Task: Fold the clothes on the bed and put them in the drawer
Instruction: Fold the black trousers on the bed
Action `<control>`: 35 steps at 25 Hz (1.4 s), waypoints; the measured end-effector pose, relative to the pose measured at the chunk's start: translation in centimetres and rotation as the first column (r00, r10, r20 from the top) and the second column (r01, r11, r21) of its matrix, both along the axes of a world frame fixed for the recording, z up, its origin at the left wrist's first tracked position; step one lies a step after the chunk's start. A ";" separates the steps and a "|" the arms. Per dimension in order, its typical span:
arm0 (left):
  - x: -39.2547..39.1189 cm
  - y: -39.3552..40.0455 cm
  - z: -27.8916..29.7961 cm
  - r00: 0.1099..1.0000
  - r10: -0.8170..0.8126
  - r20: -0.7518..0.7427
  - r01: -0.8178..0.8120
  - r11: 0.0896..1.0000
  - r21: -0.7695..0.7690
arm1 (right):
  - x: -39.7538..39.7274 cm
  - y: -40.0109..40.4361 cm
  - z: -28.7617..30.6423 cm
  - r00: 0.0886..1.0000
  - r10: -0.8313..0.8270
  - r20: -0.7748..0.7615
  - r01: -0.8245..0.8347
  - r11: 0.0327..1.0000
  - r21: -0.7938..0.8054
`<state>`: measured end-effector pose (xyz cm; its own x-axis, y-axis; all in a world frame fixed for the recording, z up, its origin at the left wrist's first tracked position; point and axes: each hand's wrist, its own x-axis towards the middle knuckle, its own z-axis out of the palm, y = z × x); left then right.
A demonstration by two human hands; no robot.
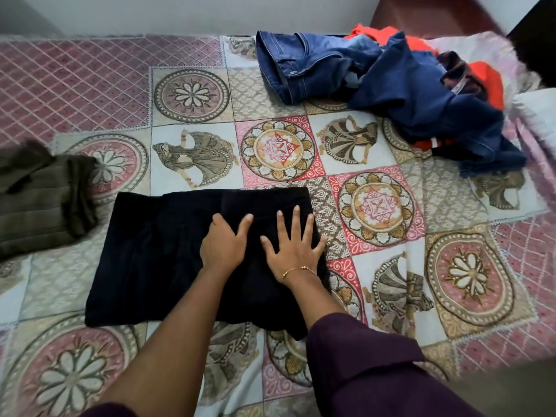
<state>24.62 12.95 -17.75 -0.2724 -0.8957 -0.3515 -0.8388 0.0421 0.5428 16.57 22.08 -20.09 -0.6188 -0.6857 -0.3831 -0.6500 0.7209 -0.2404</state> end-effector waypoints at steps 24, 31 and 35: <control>0.9 1.6 -1.7 0.790 -0.506 0.347 0.601 0.752 -0.271 | -4.4 -0.4 2.9 0.736 -0.582 0.346 0.582 0.805 0.116; 3.2 -1.1 0.8 0.861 -0.110 -0.497 0.265 0.930 0.254 | -1.9 -5.6 12.2 0.588 -0.300 0.751 0.459 0.889 -0.004; 6.5 -4.1 6.5 0.497 0.517 -0.696 0.034 0.791 0.611 | 5.3 -11.2 13.7 0.487 -0.183 0.854 0.491 0.866 -0.095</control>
<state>31.14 8.81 -11.26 -0.4702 -0.7340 -0.4900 0.0550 -0.5785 0.8138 21.86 10.93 -6.42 -0.3619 -0.6593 -0.6591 0.2108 0.6308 -0.7467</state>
